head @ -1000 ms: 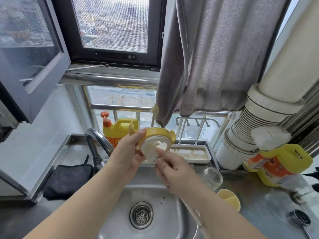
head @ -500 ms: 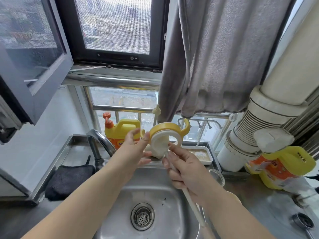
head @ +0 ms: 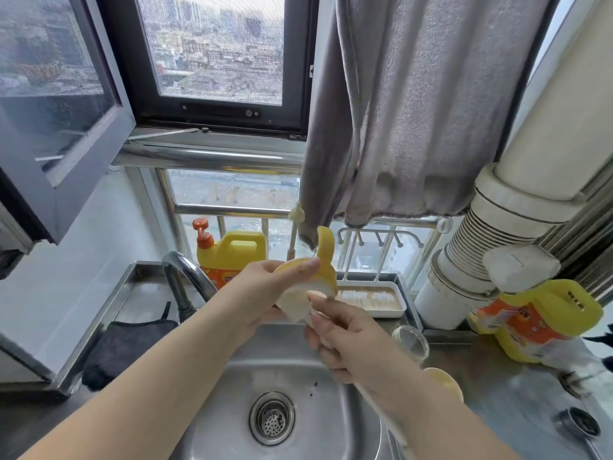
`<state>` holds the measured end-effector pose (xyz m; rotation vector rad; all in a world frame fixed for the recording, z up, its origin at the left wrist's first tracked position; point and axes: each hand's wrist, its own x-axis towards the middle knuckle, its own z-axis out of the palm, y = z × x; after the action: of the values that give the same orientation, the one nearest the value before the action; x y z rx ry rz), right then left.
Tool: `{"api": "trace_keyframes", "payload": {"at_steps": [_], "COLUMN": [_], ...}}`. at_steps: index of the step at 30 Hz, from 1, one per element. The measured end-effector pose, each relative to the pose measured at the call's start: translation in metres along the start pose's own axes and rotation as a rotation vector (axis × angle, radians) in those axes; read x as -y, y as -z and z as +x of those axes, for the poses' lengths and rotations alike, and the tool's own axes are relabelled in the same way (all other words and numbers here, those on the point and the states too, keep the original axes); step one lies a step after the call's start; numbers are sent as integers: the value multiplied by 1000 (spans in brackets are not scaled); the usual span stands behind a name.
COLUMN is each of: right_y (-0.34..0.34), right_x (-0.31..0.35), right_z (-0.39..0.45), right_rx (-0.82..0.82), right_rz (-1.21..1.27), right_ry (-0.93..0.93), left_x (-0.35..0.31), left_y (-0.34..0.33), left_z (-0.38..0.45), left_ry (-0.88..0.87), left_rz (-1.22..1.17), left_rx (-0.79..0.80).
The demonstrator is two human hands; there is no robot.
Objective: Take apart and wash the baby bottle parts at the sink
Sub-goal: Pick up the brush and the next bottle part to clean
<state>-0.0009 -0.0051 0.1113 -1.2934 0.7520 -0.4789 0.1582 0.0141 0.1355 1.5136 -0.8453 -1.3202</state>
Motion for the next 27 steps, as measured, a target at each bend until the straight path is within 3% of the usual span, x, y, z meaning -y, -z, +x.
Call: {"api": "trace_keyframes", "payload": {"at_steps": [3,5,6,9,11,12,16,19,21,25,27], "right_y": [-4,-7,-7,7,8,5,-1,-6,-8,1,1], "right_x": [1,-5,-7,-21,-22,-20,-3,-1,-1,-16,-14], "right_z": [-4,-2,-1,11,14,13,7,7,8,19,17], "right_rx": [70,77,50,-123,-131,-99,79,166,146,-42,-29], "right_rz": [458,515,378,-526,-699,-568,350,700,559,-392,-404], "right_ry": [-72,-62,-24,207,234,207,-48,-74,-53,153,168], "left_x": [7,10,10,10,10,10,11,8,6,6,5], "left_y": [-3,-5,-5,-2,-1,-1,-2,-3,0,6,5], "left_z": [1,1,2,4,4,3,2,1,2,3,1], "left_ry": [58,62,53,23,17,15,11,24,23,21,15], "left_rz": [-307,-384,-372,-233,-206,-216,-384,-479,-465,-284,-283], "left_rx": [91,94,72,-15,-55,-55,-9,26,-5,-27,-26]}}
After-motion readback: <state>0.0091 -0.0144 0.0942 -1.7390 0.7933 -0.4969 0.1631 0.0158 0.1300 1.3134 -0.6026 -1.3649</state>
